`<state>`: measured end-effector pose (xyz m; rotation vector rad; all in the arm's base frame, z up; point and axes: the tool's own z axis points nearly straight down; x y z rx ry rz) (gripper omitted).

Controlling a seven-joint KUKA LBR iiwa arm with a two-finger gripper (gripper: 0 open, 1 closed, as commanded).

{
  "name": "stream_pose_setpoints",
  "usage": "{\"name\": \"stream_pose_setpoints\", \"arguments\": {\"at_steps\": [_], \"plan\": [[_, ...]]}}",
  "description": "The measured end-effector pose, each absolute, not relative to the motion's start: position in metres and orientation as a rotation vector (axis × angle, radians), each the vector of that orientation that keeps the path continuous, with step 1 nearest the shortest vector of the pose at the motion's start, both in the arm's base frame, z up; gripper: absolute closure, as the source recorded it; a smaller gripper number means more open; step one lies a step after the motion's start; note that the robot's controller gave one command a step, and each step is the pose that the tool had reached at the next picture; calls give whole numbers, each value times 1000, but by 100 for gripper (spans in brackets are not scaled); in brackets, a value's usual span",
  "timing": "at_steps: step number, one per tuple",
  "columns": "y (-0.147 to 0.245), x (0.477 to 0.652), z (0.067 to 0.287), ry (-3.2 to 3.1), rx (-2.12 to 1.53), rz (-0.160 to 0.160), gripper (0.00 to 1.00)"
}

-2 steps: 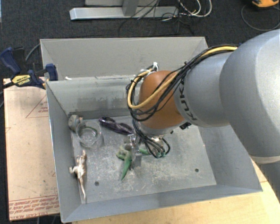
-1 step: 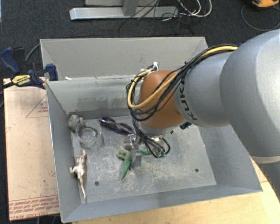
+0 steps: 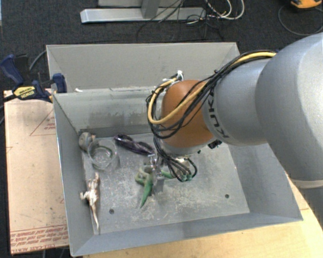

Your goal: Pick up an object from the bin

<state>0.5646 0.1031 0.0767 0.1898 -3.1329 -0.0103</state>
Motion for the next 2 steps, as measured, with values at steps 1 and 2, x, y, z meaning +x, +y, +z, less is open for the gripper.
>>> {"name": "stream_pose_setpoints", "arguments": {"at_steps": [1, 2], "plan": [[103, 565, 87, -3135, 190, -11, 100], [103, 565, 95, -3136, 190, -11, 100]]}}
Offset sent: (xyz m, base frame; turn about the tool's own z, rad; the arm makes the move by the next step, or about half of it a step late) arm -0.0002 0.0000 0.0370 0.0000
